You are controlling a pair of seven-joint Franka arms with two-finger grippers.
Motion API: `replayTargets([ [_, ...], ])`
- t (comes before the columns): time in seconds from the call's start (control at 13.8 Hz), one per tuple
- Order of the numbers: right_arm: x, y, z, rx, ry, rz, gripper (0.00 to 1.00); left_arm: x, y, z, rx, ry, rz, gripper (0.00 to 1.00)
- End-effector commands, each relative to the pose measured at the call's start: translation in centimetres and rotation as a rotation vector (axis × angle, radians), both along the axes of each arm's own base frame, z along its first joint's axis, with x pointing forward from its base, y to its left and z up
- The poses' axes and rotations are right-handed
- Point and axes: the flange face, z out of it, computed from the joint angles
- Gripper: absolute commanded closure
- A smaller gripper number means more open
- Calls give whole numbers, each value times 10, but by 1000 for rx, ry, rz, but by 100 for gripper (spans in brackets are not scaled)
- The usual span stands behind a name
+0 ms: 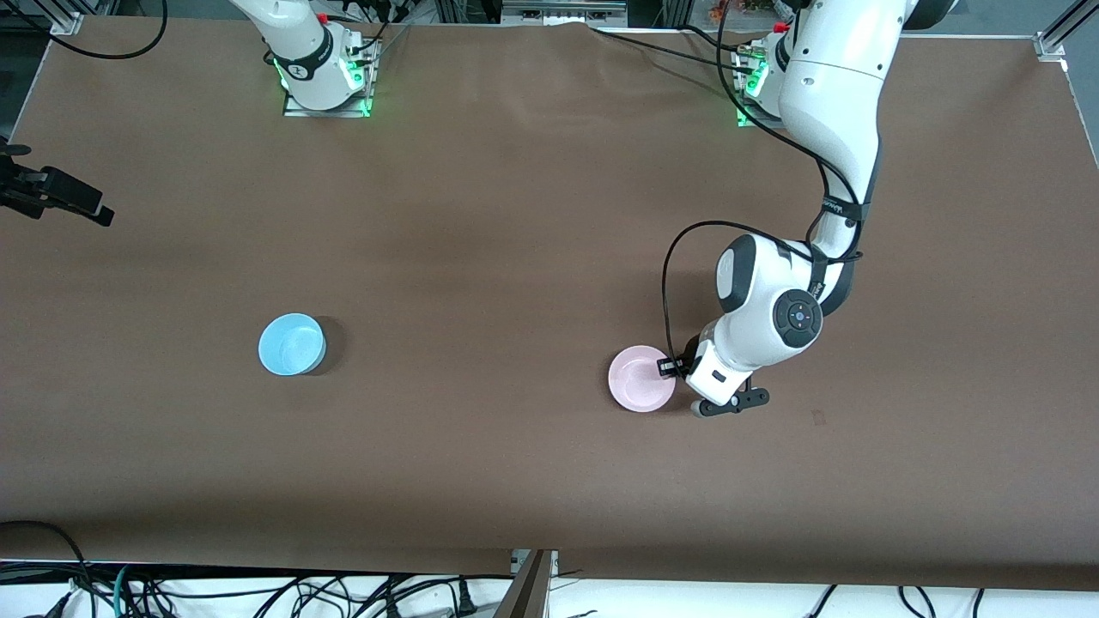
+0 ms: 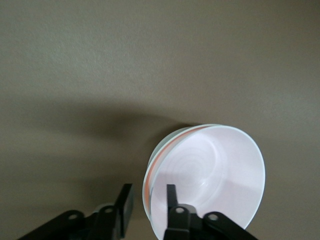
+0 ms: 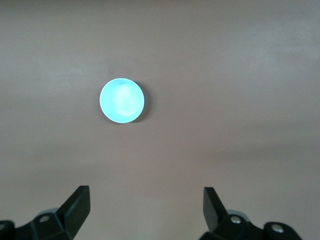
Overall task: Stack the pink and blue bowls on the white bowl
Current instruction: 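Lower the pink bowl into the white bowl and open the left gripper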
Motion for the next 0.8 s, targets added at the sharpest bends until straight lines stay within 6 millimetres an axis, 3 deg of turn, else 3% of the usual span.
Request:
replayTargets([
  [0.0,1,-1,4,1,3,-3,1,11,16,36,-25,-17,10,0],
  [0.07,1,-1,4,1,2,-5,1,13,25,50,-30,-15,12,0],
  [0.36,1,-1,4,1,3,-5,1,17,95,102,-25,28,0,0],
  [0.72,1,-1,4,2,0,-3,1,10,231,168,36,20,-75,0],
])
